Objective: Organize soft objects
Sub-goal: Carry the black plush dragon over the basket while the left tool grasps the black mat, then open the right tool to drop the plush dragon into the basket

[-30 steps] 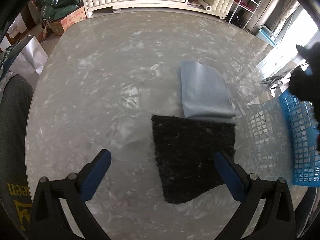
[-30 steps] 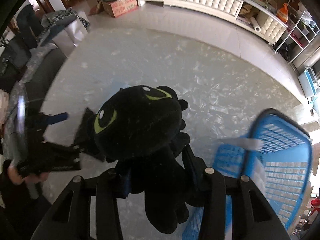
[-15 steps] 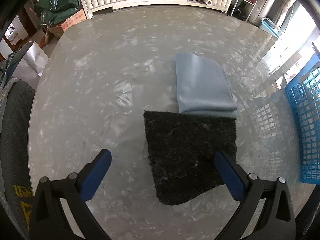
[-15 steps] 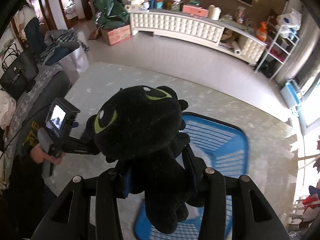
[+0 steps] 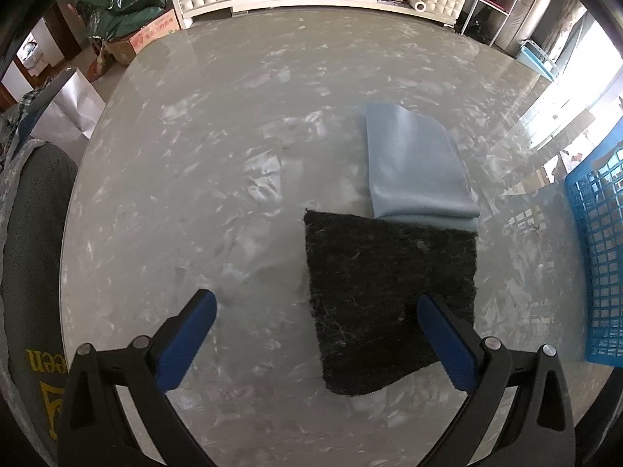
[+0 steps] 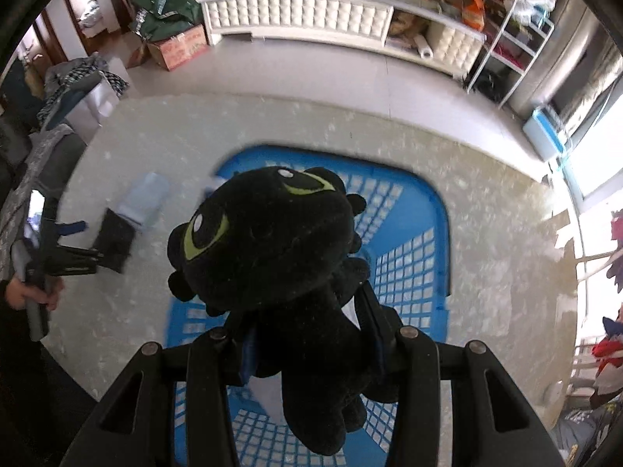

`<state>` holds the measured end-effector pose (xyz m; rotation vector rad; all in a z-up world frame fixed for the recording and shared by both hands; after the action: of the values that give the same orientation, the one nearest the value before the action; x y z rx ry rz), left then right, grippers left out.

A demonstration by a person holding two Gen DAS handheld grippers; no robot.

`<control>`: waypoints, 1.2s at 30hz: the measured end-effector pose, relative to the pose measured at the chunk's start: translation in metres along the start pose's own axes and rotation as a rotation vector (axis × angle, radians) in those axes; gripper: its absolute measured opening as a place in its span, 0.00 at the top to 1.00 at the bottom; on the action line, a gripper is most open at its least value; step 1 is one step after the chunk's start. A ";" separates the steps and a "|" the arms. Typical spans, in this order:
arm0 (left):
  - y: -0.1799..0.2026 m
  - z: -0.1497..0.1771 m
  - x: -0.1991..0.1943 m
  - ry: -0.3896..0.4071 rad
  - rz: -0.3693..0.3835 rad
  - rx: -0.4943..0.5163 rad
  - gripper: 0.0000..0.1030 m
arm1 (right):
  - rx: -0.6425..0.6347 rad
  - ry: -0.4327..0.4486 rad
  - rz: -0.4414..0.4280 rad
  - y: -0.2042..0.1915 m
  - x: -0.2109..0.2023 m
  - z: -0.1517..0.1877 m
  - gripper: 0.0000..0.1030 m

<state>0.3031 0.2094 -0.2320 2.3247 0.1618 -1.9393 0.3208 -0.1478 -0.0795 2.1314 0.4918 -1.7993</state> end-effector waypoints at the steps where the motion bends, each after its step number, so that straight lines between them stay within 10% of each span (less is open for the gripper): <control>1: 0.000 0.000 0.000 -0.001 0.000 -0.001 0.01 | 0.004 -0.015 -0.003 0.000 0.010 -0.001 0.59; 4: 0.001 0.001 0.000 -0.007 -0.007 -0.008 0.03 | 0.019 -0.054 -0.003 -0.001 0.034 0.000 0.58; 11: 0.015 0.004 -0.009 0.016 0.022 0.041 0.52 | 0.034 -0.080 -0.025 -0.009 0.056 0.006 0.55; 19: 0.026 0.009 -0.015 0.019 0.100 0.063 0.85 | 0.017 -0.067 0.003 -0.031 0.055 0.011 0.42; 28: 0.033 0.015 -0.019 0.020 0.147 0.048 0.90 | 0.012 -0.023 0.032 -0.045 0.035 0.035 0.08; 36: 0.060 0.032 -0.065 0.096 0.203 0.097 0.90 | 0.012 0.058 0.054 -0.038 -0.003 0.060 0.00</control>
<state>0.2697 0.1442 -0.1727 2.3889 -0.1585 -1.7783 0.2506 -0.1401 -0.0870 2.1889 0.4339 -1.7196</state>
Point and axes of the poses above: each gripper's, at about its wrist camera, not at the fingertips, and x roughly the way its jaws point, y to its right, z to its underside, the point moved 6 cm from there along x, roughly the way its jaws point, and after that the axes turned 8 degrees about -y, right-handed, at the moved point
